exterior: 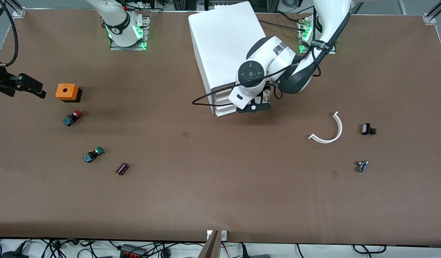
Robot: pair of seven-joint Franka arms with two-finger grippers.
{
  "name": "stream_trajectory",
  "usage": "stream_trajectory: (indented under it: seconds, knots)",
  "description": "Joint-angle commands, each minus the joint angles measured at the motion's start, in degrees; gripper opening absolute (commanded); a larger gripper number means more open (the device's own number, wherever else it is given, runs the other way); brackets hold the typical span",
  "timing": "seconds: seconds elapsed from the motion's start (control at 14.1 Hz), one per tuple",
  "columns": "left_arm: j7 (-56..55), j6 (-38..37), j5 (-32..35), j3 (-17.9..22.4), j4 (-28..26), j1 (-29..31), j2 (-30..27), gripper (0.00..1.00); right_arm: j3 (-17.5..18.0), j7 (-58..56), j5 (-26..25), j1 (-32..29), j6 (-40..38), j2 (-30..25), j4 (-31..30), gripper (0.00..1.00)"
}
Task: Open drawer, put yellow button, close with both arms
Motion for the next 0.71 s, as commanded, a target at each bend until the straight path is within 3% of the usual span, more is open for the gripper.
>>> stream_trajectory:
  seconds: [0.0,0.35,0.64]
  knots:
    - [-0.4,-1.8,-0.5,0.2,0.5,0.5,-1.3,1.00,0.3,-1.1,-0.7,-0.2,0.5,-1.0,-0.7,1.00]
    - [3.6,-4.5,0.3,0.4,7.1,9.1,-2.6,1.00,0.3,-2.1,-0.7,-0.2,-1.2,-1.4,-0.8,1.00]
    - [17.2,-10.4,0.4,0.5,12.3,16.7,-3.7,1.00,0.3,-2.4,-0.7,-0.1,-0.7,-1.3,-0.9,1.00]
